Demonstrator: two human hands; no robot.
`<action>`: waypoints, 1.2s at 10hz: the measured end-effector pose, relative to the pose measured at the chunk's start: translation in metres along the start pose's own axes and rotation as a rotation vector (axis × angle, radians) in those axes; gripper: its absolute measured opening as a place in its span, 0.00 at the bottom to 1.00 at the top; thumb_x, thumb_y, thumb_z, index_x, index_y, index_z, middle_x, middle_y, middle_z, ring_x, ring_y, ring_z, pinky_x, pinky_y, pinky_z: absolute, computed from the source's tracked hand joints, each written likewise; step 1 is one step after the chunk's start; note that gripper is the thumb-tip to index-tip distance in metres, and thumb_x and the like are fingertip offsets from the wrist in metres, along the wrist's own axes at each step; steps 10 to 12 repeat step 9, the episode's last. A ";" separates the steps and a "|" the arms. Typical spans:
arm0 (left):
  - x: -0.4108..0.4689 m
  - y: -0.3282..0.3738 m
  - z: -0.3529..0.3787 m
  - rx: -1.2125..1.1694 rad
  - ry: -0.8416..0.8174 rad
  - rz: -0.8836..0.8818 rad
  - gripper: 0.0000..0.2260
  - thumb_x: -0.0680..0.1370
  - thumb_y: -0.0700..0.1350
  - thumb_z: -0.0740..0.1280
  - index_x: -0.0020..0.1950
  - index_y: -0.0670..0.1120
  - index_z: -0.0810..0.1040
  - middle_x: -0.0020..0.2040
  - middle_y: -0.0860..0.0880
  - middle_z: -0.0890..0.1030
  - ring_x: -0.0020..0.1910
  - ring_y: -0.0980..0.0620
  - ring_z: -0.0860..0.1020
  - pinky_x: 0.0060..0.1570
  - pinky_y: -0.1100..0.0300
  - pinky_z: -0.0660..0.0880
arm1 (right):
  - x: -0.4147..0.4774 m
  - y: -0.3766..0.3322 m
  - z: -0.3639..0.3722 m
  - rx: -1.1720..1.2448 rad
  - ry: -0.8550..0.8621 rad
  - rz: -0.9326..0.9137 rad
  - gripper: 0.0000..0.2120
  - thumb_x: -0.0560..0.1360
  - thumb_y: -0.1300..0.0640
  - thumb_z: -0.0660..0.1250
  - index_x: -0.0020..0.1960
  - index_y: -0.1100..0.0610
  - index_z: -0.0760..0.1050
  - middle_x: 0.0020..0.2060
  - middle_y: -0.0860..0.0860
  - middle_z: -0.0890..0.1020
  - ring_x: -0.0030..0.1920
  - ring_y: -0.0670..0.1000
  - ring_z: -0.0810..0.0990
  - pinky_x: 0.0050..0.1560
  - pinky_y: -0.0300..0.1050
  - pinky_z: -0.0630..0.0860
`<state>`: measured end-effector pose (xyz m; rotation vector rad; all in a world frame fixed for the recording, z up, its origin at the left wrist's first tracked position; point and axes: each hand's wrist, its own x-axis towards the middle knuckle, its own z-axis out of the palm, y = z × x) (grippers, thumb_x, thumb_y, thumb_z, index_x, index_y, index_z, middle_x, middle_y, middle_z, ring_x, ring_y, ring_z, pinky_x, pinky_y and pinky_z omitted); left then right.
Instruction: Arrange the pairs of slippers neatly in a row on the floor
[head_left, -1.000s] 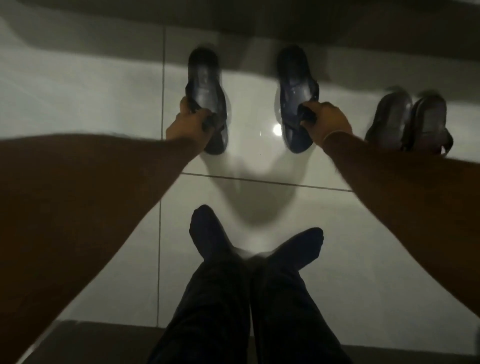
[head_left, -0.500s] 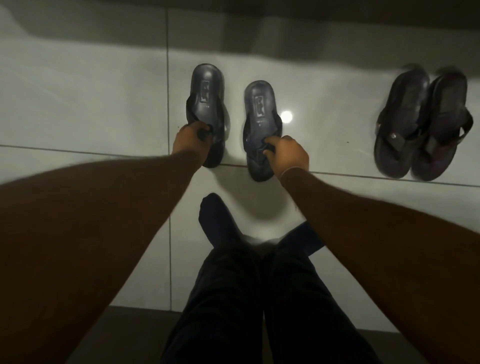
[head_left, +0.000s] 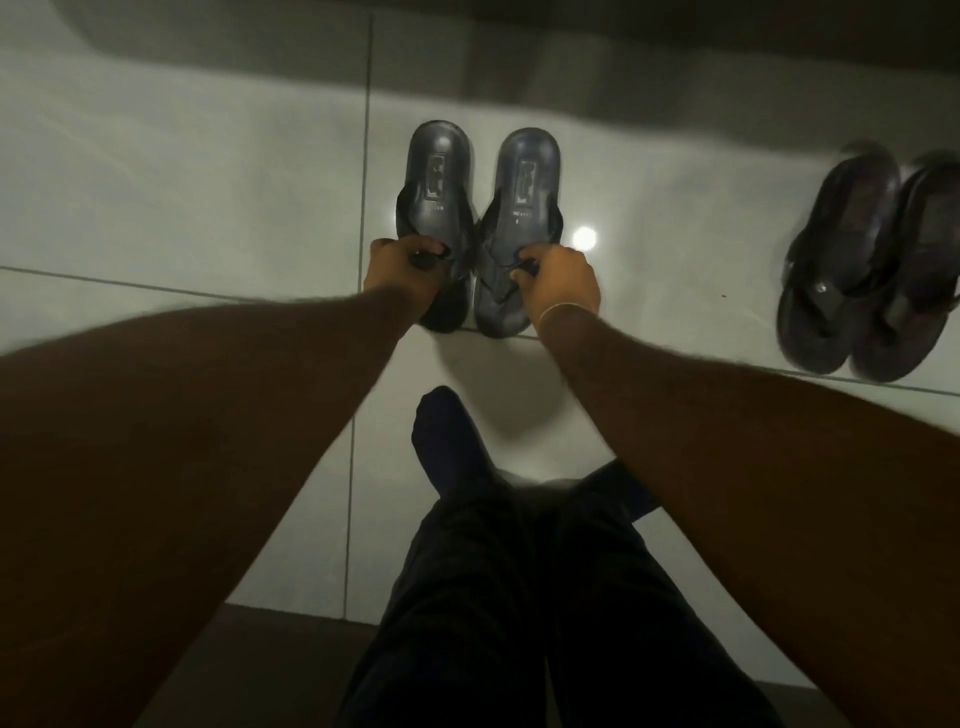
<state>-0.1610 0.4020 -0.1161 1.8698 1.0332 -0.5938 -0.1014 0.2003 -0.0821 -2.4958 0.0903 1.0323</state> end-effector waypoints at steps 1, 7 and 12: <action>-0.003 0.001 0.004 -0.050 0.018 0.021 0.10 0.76 0.44 0.78 0.52 0.60 0.85 0.68 0.45 0.79 0.62 0.44 0.82 0.66 0.49 0.81 | 0.003 0.004 0.000 -0.003 -0.003 -0.005 0.15 0.82 0.50 0.71 0.68 0.48 0.82 0.63 0.56 0.85 0.62 0.61 0.84 0.66 0.54 0.80; -0.015 0.010 0.022 -0.003 0.018 0.032 0.10 0.76 0.47 0.76 0.50 0.62 0.81 0.64 0.53 0.68 0.60 0.44 0.79 0.61 0.60 0.75 | 0.010 0.019 -0.013 -0.062 -0.001 -0.034 0.15 0.82 0.49 0.70 0.68 0.46 0.81 0.61 0.56 0.85 0.59 0.62 0.84 0.63 0.54 0.81; -0.021 0.014 0.018 0.022 0.005 0.044 0.18 0.79 0.47 0.74 0.67 0.61 0.79 0.80 0.50 0.62 0.73 0.38 0.73 0.71 0.50 0.75 | 0.008 0.024 -0.018 -0.129 -0.001 -0.098 0.20 0.83 0.48 0.68 0.75 0.44 0.75 0.62 0.57 0.85 0.60 0.63 0.84 0.61 0.56 0.83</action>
